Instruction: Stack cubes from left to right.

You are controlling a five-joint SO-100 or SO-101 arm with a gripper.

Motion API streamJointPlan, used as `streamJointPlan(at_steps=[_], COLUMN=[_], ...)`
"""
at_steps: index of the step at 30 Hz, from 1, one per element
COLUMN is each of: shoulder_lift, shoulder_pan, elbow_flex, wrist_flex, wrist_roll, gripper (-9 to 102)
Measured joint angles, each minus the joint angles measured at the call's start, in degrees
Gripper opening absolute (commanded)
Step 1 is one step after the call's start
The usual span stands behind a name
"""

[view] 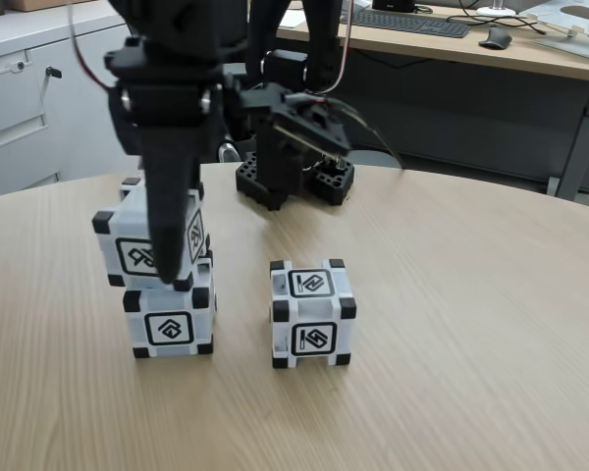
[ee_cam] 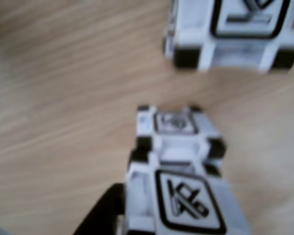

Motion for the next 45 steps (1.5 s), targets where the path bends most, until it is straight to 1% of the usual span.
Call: streamJointPlan(at_steps=[8,14,23,32,34,35,39,45], shoulder_lift=[0.0,0.0,-1.32,-13.1,-15.29,-16.35,-19.42,-19.42], shoulder_pan=[-12.22,-17.49,-17.58,-17.75,-18.02,-18.28,-18.02,-17.67], elbow_flex=[0.0,0.0,0.0,-0.09,-0.09,-0.09,-0.18,-0.26], wrist_flex=[0.0,0.0,0.0,-0.53,-0.53,-0.53,-1.23,-1.23], wrist_roll=[8.44,12.13,11.34,11.78,12.39,12.57,13.18,15.03], gripper=[47,47,46,42,37,32,1,0])
